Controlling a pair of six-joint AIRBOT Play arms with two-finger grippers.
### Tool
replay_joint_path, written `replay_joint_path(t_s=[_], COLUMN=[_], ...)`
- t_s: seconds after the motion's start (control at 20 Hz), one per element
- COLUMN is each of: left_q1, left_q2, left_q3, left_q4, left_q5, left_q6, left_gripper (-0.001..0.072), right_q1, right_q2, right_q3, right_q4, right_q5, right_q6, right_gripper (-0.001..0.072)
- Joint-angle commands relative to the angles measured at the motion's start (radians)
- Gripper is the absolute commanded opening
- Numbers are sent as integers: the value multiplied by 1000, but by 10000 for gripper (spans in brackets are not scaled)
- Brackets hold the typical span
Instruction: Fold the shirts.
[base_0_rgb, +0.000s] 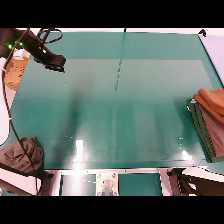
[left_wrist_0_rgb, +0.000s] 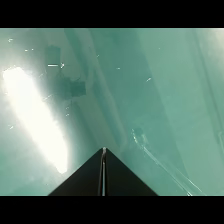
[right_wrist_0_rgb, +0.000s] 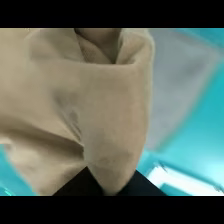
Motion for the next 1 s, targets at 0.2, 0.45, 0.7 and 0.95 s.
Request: replay_joint_path(t_s=[0.2,0.45,0.7,0.95], left_q1=[0,0,-22,-99], left_q2=[1,3,19,91], left_q3=[0,5,-12,-187], left_q4=[0,0,-7,-9], left_q5=[17,-17,-44,-95], left_q6=[2,-38,-169,-193], left_gripper=[24,23,23,23], right_q1=[1,133,445,749], right_q2=[-15,-16,35,181], right_q3=[-265,-88,-51,-367], right_q4=[-233,117,285,286], right_q5=[-14,-148,-360,-496], right_q6=[59,40,-57,-135], right_gripper=[633,19,17,17])
